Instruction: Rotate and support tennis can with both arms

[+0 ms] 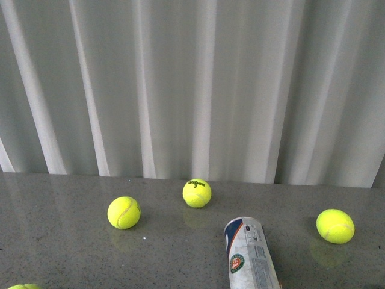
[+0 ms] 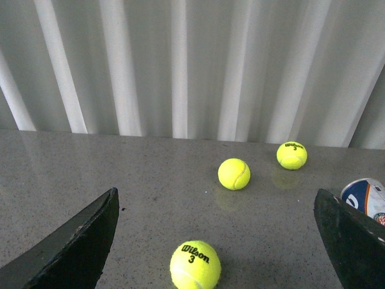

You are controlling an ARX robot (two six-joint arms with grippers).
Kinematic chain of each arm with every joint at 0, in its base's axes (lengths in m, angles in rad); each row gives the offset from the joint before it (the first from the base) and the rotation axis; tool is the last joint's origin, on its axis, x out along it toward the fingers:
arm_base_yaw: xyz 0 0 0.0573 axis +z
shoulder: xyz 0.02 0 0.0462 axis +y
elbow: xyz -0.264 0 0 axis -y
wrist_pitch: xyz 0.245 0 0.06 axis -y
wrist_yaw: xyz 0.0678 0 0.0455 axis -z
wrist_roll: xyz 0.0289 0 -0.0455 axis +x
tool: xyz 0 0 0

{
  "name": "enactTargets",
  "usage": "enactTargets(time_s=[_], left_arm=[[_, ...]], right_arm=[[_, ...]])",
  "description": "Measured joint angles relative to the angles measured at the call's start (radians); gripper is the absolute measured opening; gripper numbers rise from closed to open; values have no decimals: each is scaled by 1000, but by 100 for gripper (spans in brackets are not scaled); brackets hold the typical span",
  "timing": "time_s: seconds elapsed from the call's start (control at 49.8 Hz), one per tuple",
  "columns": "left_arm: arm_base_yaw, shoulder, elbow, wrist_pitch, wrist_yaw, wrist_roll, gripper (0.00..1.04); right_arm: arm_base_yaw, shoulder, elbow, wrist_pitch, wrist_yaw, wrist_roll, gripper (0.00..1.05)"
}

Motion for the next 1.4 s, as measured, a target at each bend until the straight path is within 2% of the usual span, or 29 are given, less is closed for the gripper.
enactTargets(time_s=[0.1,0.161,0.261,0.361,0.461,0.642,1.063,1.404], left_arm=[[0,0,0,0,0,0,98],[0,0,0,0,0,0,98],[0,0,0,0,0,0,98],[0,0,0,0,0,0,98],[0,0,0,0,0,0,98],[0,0,0,0,0,0,98],[0,0,0,0,0,0,98],[0,0,0,0,0,0,98]], right_arm=[[6,279,194,-69,-27,78,98],[24,552,376,-182,-48,156,98],[55,796,551,-335,-76,234,98],[121,979,669,-465,-117,284,98],[202,1076,696,-507,-152,303,98],[282,1155,706,-513,-161,301,98],[288,1301,753,-458,-208,287,98],[327,1377,755,-353,-218,288,98]])
